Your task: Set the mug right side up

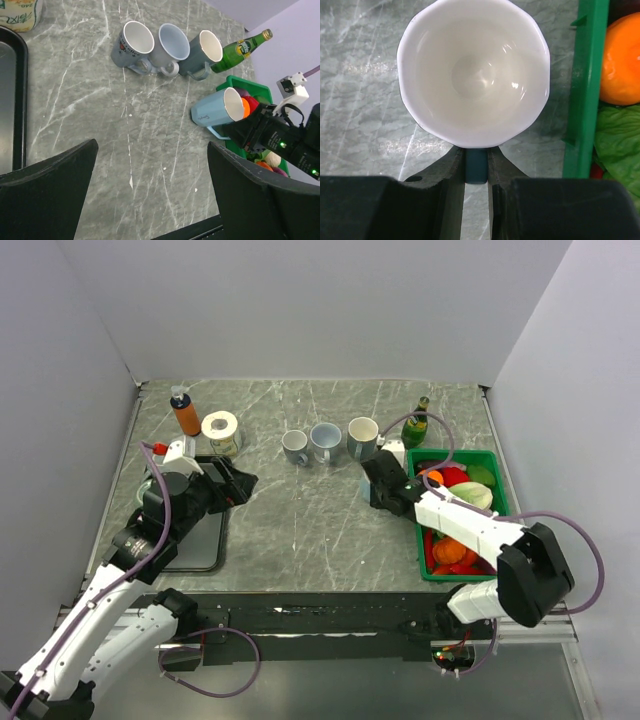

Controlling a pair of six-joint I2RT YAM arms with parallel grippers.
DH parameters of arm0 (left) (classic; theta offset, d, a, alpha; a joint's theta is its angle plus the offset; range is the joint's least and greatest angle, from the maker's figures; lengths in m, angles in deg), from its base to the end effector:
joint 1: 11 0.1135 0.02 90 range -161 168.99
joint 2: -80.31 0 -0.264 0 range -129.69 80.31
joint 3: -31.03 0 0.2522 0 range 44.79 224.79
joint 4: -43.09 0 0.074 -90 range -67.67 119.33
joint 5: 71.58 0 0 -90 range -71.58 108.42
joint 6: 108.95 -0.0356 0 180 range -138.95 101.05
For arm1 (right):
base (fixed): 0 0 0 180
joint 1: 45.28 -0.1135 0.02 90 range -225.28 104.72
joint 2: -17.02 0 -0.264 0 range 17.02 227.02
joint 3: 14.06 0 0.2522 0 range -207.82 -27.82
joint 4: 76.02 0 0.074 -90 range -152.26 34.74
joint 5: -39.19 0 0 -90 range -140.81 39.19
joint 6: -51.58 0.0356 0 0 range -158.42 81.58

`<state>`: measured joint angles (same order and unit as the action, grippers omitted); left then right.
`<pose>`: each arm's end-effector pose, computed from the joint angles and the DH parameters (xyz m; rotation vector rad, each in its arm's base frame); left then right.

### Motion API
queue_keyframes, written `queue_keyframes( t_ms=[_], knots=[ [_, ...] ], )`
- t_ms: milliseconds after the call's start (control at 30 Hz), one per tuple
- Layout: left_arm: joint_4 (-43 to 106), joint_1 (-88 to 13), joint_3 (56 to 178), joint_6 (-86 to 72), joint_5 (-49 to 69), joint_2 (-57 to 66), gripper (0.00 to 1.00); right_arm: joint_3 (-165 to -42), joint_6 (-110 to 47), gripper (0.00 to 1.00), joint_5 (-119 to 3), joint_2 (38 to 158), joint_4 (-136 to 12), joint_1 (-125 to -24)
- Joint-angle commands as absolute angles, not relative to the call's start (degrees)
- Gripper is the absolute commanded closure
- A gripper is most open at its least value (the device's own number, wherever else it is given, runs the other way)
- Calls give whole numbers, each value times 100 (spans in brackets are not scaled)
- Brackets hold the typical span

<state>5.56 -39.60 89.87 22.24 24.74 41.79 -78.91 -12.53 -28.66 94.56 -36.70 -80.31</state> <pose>0.1375 -0.0705 0.3331 -0.2903 1.9139 -0.7281 0.2328 0.1468 0.2316 -0.0298 2.3889 0.0138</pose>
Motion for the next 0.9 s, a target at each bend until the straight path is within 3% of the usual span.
queue_keyframes(
  t_ms=[0, 333, 367, 400, 433, 500, 633, 867],
  knots=[
    [516, -3975, 9225, 2262, 2545, 4138, 4, -8082, -1135, 100, -2348, 9621, -4310, -8141],
    [358, -3975, 9269, 2297, 2650, 4023, 4, -8390, -757, 99, -2137, 10096, -3871, -8299],
    [358, -3975, 9269, 2306, 2650, 4014, 4, -8390, -705, 84, -2111, 10087, -3801, -8308],
    [375, -3975, 9269, 2315, 2642, 4023, 4, -8381, -678, 75, -2110, 10061, -3792, -8325],
    [384, -3975, 9269, 2323, 2641, 4006, 4, -8346, -669, 54, -2102, 9991, -3792, -8325],
    [384, -3975, 9286, 2332, 2633, 3988, 4, -8320, -634, 40, -2154, 9912, -3774, -8334],
    [288, -3975, 9330, 2332, 2685, 3927, 4, -8372, -739, 26, -2330, 9666, -3695, -8343],
    [-299, -3975, 9585, 2314, 3440, 3716, 4, -8513, -897, 12, -2576, 8849, -3616, -8334]
  ],
)
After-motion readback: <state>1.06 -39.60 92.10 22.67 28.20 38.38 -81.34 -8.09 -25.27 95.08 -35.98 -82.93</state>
